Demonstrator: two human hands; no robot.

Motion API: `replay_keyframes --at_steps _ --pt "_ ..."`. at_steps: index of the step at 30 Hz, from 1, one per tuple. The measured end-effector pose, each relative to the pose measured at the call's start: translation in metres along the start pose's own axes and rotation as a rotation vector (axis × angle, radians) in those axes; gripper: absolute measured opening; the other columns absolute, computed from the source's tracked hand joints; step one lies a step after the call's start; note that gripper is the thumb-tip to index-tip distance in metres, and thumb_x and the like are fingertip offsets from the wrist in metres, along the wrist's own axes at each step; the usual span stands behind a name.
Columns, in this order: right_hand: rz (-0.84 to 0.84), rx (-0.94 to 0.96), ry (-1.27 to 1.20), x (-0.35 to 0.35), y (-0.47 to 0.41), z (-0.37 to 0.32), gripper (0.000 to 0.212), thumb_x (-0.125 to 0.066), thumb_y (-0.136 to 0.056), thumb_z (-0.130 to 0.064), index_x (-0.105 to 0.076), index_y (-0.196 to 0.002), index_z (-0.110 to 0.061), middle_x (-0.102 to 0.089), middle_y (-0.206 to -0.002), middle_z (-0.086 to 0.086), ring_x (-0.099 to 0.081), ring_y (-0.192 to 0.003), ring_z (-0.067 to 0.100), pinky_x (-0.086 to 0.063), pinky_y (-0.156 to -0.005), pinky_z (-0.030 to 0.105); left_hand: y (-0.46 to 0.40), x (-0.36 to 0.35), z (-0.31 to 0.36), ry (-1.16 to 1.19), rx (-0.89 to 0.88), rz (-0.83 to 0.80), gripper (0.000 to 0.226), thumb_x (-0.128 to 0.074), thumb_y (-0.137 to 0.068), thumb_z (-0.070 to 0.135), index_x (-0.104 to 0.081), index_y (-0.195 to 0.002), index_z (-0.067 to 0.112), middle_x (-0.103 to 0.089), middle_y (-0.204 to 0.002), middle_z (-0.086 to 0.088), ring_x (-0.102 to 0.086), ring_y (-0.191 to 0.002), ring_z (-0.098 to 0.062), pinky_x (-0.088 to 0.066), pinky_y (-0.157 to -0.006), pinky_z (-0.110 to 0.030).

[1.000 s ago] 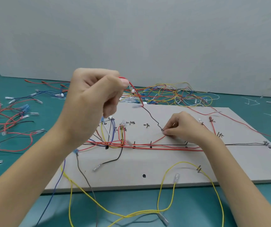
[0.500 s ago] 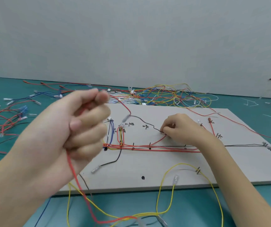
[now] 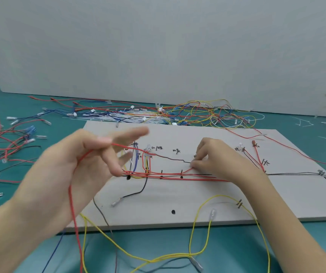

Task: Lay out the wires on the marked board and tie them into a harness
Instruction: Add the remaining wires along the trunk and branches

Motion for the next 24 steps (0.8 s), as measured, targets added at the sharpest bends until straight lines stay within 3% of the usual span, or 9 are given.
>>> replay_keyframes --at_steps 2,3,5,7,10,13,16,19,24 --pt "0.019 0.005 -0.008 -0.002 -0.001 0.0 0.017 -0.072 -0.085 -0.027 -0.078 -0.08 -0.012 -0.062 -0.095 -0.002 -0.059 -0.086 0.016 -0.048 -0.075 0.031 0.002 -0.022 -0.001 0.215 0.062 -0.269 0.036 -0.057 -0.08 0.02 -0.061 -0.046 0.011 -0.073 -0.09 -0.015 -0.06 -0.119 -0.031 -0.045 -0.105 -0.042" --pt "0.028 0.003 -0.018 -0.002 -0.001 0.0 0.016 -0.072 -0.084 -0.027 -0.078 -0.079 -0.012 -0.064 -0.092 -0.002 -0.059 -0.085 0.016 -0.048 -0.074 0.031 0.004 -0.029 -0.002 0.273 0.121 -0.356 0.037 -0.056 -0.084 0.021 -0.06 -0.048 0.011 -0.069 -0.077 -0.012 -0.066 -0.106 -0.032 -0.045 -0.104 -0.043" --pt "0.045 0.0 -0.048 0.0 -0.001 0.0 0.014 -0.074 -0.082 -0.026 -0.078 -0.078 -0.013 -0.066 -0.086 -0.003 -0.06 -0.081 0.014 -0.047 -0.071 0.028 -0.003 -0.027 -0.013 0.172 0.185 -0.346 0.038 -0.053 -0.09 0.028 -0.06 -0.055 0.013 -0.058 -0.064 -0.004 -0.063 -0.063 -0.021 -0.054 -0.09 -0.043" --pt "0.05 0.009 -0.062 0.001 0.0 -0.001 0.01 -0.075 -0.081 -0.024 -0.079 -0.077 -0.016 -0.066 -0.083 -0.005 -0.06 -0.079 0.013 -0.047 -0.069 0.027 -0.014 -0.026 -0.025 -0.03 0.238 -0.257 0.041 -0.048 -0.092 0.036 -0.067 -0.065 0.011 -0.06 -0.068 -0.005 -0.048 -0.046 -0.014 -0.056 -0.066 -0.033" --pt "0.037 0.016 -0.068 0.0 0.002 -0.003 0.01 -0.073 -0.081 -0.025 -0.078 -0.076 -0.018 -0.067 -0.082 -0.005 -0.061 -0.08 0.012 -0.05 -0.074 0.032 -0.026 -0.017 -0.047 -0.338 0.339 -0.109 0.049 -0.04 -0.096 0.037 -0.077 -0.076 0.011 -0.069 -0.079 -0.003 -0.037 -0.041 -0.012 -0.046 -0.05 -0.026" --pt "-0.01 -0.006 -0.131 -0.001 0.002 -0.002 0.028 -0.067 -0.086 -0.04 -0.075 -0.075 -0.015 -0.07 -0.081 0.003 -0.063 -0.081 0.018 -0.052 -0.076 0.037 -0.028 -0.016 -0.063 -0.592 0.396 -0.083 0.047 -0.035 -0.102 0.038 -0.076 -0.085 0.022 -0.058 -0.067 -0.007 -0.043 -0.044 -0.012 -0.044 -0.049 -0.021" --pt "-0.034 -0.032 -0.233 0.001 0.003 0.0 0.037 -0.057 -0.093 -0.045 -0.075 -0.078 -0.017 -0.072 -0.083 0.008 -0.066 -0.084 0.024 -0.052 -0.081 0.039 -0.026 -0.027 -0.076 -0.672 0.409 -0.096 0.045 -0.033 -0.103 0.035 -0.069 -0.079 0.022 -0.067 -0.112 -0.017 -0.047 -0.042 -0.012 -0.044 -0.047 -0.02" --pt "-0.03 -0.016 -0.306 0.003 0.006 0.001 0.025 -0.063 -0.092 -0.033 -0.076 -0.081 -0.015 -0.073 -0.08 0.004 -0.067 -0.081 0.018 -0.054 -0.08 0.038 -0.026 -0.032 -0.082 -0.78 0.375 -0.11 0.044 -0.031 -0.103 0.034 -0.066 -0.082 0.02 -0.063 -0.123 -0.019 -0.045 -0.041 -0.013 -0.041 -0.052 -0.025" --pt "0.023 0.046 -0.423 0.011 0.01 -0.001 0.005 -0.073 -0.083 -0.019 -0.077 -0.082 -0.022 -0.072 -0.09 -0.012 -0.062 -0.092 -0.001 -0.044 -0.082 0.018 -0.024 -0.032 -0.082 -0.736 0.383 -0.097 0.047 -0.032 -0.104 0.034 -0.071 -0.082 0.02 -0.062 -0.125 -0.021 -0.043 -0.038 -0.012 -0.04 -0.05 -0.025"
Point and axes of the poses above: each hand's wrist, its own y-axis away from the middle knuckle, its own x-axis out of the back of the hand, z = x × y, the point moved 8 cm from there along -y, towards the middle knuckle
